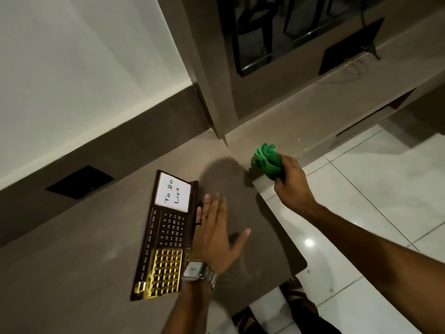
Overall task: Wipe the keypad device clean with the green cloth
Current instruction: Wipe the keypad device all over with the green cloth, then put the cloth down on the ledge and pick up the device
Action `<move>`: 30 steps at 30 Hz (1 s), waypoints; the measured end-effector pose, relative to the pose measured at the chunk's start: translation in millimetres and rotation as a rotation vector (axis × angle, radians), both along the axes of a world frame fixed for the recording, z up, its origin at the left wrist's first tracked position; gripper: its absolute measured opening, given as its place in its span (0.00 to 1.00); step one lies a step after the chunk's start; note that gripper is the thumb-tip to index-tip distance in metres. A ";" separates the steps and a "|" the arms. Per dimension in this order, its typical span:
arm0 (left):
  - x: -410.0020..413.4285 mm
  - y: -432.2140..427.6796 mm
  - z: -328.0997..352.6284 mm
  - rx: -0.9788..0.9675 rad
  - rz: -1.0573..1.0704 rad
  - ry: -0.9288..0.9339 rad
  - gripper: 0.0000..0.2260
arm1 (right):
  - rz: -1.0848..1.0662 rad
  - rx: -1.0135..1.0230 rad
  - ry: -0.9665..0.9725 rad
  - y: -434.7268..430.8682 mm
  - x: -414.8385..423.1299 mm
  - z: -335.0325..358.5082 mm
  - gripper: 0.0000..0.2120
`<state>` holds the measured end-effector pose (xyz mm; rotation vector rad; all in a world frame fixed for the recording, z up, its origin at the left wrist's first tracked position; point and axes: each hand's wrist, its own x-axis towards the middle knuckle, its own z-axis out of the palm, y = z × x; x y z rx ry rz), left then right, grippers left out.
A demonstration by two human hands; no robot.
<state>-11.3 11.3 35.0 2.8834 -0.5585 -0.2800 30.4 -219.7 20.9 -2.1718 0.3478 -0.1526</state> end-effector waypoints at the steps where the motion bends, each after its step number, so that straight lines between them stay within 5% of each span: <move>1: -1.5 -4.9 -13.8 0.026 -0.010 0.037 0.43 | 0.002 -0.020 0.021 -2.5 7.0 -6.8 0.27; 11: -15.2 -8.9 -69.4 0.089 0.003 0.001 0.43 | 0.467 -0.683 0.145 4.5 85.5 -69.5 0.39; 18: -14.3 -7.9 -66.6 0.049 0.014 0.023 0.43 | 0.678 -0.804 0.161 -13.0 89.1 -74.6 0.44; 25: -14.7 -5.5 -51.1 -0.030 0.022 0.034 0.42 | 0.478 -0.330 -0.116 24.6 65.8 -16.0 0.28; 30: -1.2 17.7 9.4 -0.230 0.155 -0.173 0.37 | 0.699 -0.066 0.032 88.1 59.0 30.9 0.27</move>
